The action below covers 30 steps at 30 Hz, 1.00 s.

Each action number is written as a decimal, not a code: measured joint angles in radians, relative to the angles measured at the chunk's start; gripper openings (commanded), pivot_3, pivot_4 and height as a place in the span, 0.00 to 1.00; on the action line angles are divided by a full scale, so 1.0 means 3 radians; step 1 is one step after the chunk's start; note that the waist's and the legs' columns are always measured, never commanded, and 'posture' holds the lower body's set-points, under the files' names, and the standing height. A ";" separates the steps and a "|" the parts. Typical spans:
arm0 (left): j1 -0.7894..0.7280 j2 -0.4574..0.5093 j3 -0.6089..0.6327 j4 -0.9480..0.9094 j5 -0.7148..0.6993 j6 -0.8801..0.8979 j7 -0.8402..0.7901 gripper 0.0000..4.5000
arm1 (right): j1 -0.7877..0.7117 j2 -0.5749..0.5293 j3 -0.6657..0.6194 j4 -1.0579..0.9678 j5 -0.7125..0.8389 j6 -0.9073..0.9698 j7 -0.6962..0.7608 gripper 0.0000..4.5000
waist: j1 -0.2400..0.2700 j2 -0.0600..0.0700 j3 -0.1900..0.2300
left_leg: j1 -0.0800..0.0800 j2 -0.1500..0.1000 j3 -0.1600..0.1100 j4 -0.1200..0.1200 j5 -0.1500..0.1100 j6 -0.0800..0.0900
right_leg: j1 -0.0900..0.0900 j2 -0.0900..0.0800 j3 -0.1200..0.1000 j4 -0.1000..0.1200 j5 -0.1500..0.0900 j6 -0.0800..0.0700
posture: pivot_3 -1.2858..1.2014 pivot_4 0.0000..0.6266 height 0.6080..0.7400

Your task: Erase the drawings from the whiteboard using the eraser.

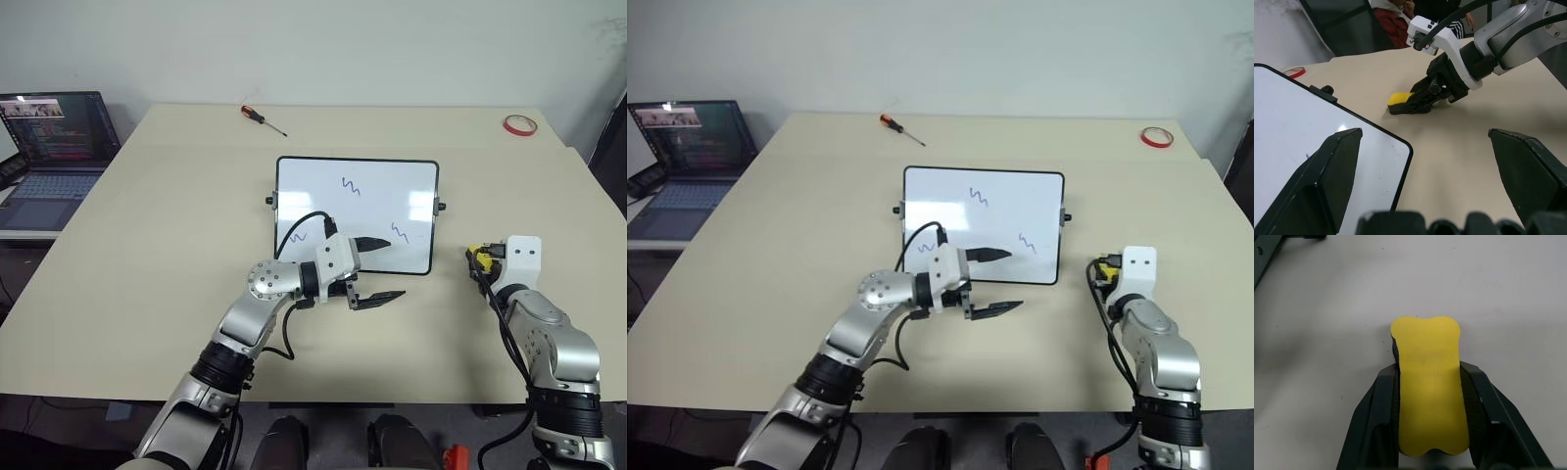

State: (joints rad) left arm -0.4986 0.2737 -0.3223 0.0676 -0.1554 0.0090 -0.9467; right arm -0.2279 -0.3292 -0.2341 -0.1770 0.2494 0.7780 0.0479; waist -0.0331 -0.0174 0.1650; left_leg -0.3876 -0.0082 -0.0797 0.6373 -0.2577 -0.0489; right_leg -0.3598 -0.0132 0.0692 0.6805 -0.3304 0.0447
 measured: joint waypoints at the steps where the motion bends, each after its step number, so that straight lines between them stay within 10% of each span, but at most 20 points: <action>1: 0.0000 -0.0002 0.0000 0.0000 0.0001 0.0000 -0.0001 1.00 | 0.0000 0.0000 0.0000 0.0000 0.0000 0.0000 -0.0004 0.35 | 0.0000 0.0000 0.0000 | 0.0000 0.0000 0.0000 0.0000 0.0000 0.0000 | 0.0000 0.0000 0.0000 0.0000 0.0000 0.0000 | 0.52 0.24 1.00; 17: 0.0029 0.0002 0.0012 -0.0027 0.0002 0.0006 0.0015 1.00 | -0.0001 0.0002 -0.0068 -0.0072 0.0021 0.0007 -0.0024 0.28 | -0.0001 0.0000 0.0000 | -0.0008 0.0000 -0.0003 0.0011 0.0000 0.0001 | -0.0001 0.0000 -0.0002 0.0002 0.0000 0.0000 | 0.52 0.24 1.00; 30: 0.0758 0.0007 0.0550 -0.0459 0.0388 0.0030 0.1282 1.00 | 0.0678 0.0041 0.0029 -0.0814 -0.0120 -0.0792 0.0150 0.28 | 0.0000 0.0002 -0.0002 | -0.0021 0.0001 -0.0008 0.0021 0.0000 0.0000 | -0.0012 -0.0012 -0.0003 0.0006 0.0000 0.0000 | 0.52 0.24 1.00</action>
State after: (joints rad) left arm -0.2712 0.2759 -0.1574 -0.0700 -0.0390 0.0181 -0.5621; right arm -0.0245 -0.3169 -0.2255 -0.4212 0.2133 0.5405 0.0929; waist -0.0331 -0.0167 0.1645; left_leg -0.3940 -0.0078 -0.0821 0.6435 -0.2578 -0.0487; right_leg -0.3633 -0.0167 0.0684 0.6824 -0.3302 0.0448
